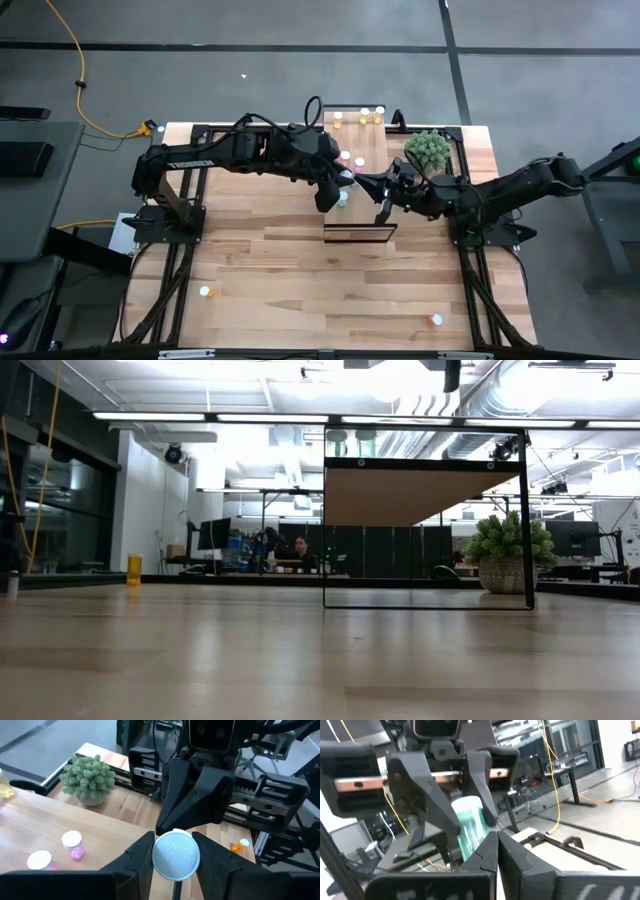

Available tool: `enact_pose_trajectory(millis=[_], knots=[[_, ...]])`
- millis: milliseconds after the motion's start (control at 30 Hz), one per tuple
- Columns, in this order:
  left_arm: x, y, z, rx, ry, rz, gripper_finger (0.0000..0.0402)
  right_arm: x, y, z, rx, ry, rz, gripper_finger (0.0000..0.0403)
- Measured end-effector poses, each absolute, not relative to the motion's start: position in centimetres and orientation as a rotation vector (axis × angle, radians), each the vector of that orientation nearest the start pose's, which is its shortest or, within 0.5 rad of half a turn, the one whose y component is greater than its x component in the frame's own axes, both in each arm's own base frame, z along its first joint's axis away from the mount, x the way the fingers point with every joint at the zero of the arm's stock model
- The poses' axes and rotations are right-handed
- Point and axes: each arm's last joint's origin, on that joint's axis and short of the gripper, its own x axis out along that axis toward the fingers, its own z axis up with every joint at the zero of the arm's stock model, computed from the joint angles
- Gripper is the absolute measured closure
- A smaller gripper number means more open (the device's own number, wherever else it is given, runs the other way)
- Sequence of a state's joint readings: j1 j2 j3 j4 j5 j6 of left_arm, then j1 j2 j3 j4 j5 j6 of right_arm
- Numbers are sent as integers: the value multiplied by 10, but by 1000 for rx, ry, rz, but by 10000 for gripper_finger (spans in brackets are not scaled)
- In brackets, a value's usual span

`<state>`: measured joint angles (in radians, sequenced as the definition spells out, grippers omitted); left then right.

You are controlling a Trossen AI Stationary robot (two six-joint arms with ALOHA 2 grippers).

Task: Pick and place medicine bottles onto shelf by color
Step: Put the blue pill bottle on the shelf aligned with the other blue pill bottles

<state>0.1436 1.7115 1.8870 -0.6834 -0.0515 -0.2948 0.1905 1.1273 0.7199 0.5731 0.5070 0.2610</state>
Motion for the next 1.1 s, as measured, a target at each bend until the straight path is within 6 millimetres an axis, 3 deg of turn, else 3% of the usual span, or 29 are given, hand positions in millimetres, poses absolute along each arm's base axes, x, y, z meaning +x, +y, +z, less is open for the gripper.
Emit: enact_pose_trajectory(millis=[600,900,1100], knots=[[372,57,429,-262,369,293,289,234,31,314,327,-113,-310,403],[379,51,424,-184,383,325,289,179,20,327,312,-6,-339,403],[410,27,389,-154,473,263,289,145,13,331,320,11,-400,403]])
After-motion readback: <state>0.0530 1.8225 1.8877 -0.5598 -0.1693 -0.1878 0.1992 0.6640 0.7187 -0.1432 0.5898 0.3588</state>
